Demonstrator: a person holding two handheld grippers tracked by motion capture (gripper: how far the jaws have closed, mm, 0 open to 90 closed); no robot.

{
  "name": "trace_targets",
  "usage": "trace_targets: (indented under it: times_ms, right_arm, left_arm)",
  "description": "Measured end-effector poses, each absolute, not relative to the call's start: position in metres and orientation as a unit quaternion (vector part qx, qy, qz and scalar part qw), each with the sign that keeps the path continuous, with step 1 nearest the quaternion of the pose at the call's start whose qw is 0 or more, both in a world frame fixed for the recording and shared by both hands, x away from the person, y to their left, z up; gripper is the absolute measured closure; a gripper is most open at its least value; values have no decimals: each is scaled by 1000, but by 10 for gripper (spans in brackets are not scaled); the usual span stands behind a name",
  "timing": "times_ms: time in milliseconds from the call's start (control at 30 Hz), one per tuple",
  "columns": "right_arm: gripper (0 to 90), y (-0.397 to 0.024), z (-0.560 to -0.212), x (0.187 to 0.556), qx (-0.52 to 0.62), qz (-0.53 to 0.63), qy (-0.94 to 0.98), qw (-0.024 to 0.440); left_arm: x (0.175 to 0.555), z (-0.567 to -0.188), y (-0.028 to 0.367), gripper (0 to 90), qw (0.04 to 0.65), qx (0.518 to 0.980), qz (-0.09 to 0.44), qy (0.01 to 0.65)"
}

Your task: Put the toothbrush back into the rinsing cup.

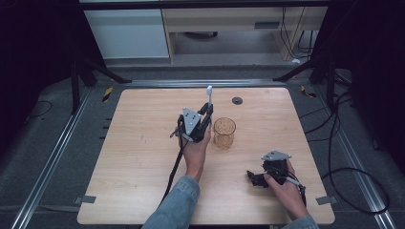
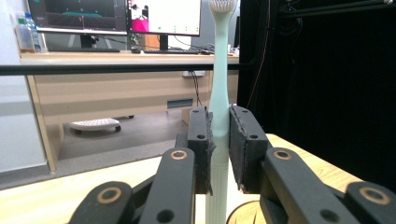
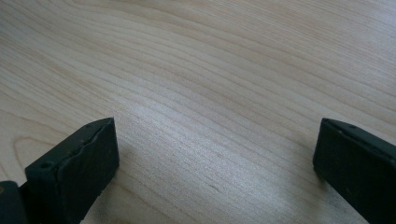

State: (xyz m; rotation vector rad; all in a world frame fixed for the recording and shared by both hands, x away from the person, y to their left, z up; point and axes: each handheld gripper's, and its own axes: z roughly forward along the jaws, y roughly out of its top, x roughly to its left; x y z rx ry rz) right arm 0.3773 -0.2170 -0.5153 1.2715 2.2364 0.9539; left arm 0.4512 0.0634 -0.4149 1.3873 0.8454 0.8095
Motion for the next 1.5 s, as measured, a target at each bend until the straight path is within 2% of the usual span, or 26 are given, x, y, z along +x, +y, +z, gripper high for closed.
trace_targets:
  times_ms: [833,1500]
  right_arm:
    - [7,-217,-515,377,454,340,799,198]
    - [6,-217,-515,377,454,340,799,198]
  left_arm:
    - [451,-448,63,784,603,614,339,380]
    - [447,-456,66,784,586,630,336,382]
